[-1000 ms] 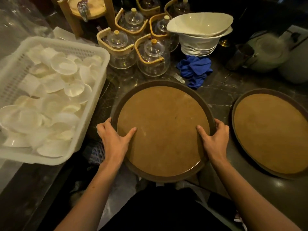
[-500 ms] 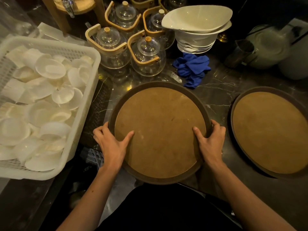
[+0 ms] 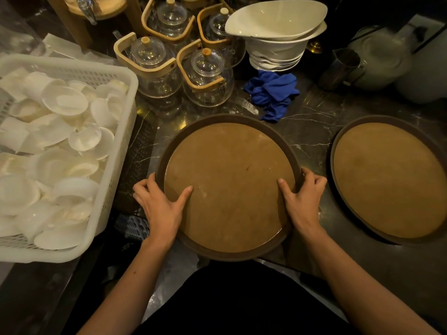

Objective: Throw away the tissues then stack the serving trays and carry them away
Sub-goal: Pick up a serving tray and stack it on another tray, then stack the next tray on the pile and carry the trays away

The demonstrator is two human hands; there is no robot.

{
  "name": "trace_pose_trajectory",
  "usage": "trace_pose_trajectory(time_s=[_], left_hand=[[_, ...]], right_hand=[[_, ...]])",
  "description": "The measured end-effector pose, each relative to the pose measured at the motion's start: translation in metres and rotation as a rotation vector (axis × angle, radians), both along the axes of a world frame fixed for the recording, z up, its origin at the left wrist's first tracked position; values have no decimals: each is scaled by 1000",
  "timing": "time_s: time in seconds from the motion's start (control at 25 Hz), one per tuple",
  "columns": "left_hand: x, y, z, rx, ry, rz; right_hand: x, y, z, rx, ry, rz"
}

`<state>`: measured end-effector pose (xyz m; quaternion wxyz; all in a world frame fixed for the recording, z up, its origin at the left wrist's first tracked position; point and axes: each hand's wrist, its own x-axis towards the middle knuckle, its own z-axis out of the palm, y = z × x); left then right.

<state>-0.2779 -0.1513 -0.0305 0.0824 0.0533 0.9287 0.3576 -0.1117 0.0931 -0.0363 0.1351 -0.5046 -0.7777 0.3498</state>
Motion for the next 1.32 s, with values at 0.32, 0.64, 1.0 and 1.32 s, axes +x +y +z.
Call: trace_pose_trajectory(time_s=[0.32, 0.64, 1.0, 1.32], left_hand=[[-1, -3, -3, -57, 37, -41], [17, -4, 3, -133, 100, -123], [86, 30, 44, 54, 269, -305], [196, 86, 69, 137, 375, -660]], right_hand=[[6, -6, -4, 53, -57, -5], [25, -15, 7, 94, -72, 53], [91, -19, 36, 161, 72, 207], [204, -8, 56, 331, 169, 177]])
